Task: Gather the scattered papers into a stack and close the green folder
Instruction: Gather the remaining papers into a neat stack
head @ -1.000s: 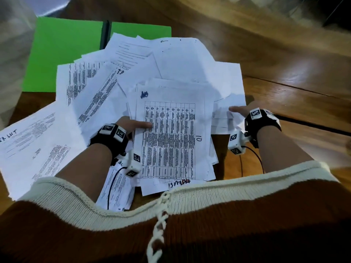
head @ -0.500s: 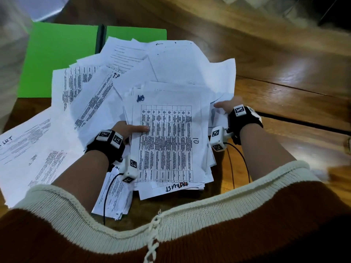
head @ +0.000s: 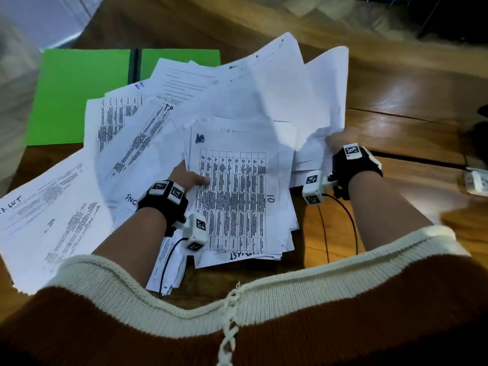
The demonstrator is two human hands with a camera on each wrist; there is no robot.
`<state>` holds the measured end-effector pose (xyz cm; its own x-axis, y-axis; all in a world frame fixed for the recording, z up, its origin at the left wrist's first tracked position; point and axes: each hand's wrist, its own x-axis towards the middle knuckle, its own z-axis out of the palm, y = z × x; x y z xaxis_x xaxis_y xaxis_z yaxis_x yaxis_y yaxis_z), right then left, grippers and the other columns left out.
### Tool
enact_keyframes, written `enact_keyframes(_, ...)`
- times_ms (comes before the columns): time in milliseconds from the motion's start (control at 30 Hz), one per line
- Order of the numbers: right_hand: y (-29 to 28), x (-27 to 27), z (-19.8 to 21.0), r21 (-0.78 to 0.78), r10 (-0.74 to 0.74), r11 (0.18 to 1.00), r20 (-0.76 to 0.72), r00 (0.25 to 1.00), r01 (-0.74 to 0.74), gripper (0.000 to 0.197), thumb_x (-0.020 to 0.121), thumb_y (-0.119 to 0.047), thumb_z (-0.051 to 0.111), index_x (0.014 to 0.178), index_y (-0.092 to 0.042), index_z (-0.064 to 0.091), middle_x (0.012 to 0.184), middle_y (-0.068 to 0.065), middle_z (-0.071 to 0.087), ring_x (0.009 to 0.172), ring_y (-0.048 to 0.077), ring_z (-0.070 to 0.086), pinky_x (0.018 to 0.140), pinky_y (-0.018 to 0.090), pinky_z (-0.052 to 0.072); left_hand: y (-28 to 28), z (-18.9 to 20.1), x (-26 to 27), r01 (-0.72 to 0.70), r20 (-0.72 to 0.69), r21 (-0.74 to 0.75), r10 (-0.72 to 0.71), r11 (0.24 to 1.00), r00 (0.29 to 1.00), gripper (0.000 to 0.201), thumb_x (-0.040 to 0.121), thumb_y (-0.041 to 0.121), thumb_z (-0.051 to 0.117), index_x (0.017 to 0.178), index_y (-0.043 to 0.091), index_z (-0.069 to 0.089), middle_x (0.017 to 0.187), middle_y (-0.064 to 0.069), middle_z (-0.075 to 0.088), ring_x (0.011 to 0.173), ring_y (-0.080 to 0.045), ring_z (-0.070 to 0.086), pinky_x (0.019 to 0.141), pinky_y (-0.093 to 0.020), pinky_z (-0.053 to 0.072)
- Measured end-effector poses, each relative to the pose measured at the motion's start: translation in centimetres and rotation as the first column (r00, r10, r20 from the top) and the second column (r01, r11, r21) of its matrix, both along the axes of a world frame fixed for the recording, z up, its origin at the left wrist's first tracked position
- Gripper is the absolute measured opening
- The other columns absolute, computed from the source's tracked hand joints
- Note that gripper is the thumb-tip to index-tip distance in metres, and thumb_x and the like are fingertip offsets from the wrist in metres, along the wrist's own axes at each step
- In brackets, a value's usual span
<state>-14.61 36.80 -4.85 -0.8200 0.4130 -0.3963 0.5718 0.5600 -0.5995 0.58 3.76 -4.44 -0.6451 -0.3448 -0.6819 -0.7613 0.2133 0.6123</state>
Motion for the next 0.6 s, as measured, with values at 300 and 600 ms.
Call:
enact_keyframes(300, 5.6, 8.8, 6.2, 0.108, -0.33, 0.931, -0.162, 0.93, 0.349, 0.035, 0.093, -0.006, 0.042, 0.125, -0.003, 0.057, 0.127, 0.018, 0.059, 0.117, 0.035, 0.055, 0.089, 0.035, 0.045, 2.7, 1.2, 0.3, 0.045, -0.024, -0.094, -0.047, 0.995, 0.999, 0.06, 0.08, -0.002, 0.07, 0.133, -0.005, 0.041, 0.127, -0.022, 0.055, 0.119, -0.038, 0.051, 0.098, -0.04, 0.042)
enact_keyframes(600, 7.1, 14.4, 6.6, -0.031, -0.471, 0.882, -0.034, 0.882, 0.47, 0.04, 0.097, -0.016, 0.046, 0.135, -0.003, 0.044, 0.125, 0.02, 0.053, 0.12, 0.032, 0.052, 0.097, 0.038, 0.042, 3.4, 1.9, 1.3, 0.067, -0.032, -0.148, -0.072, 0.987, 0.997, 0.058, 0.079, 0.0, 0.071, 0.129, -0.005, 0.042, 0.118, -0.021, 0.057, 0.113, -0.037, 0.055, 0.085, -0.033, 0.045)
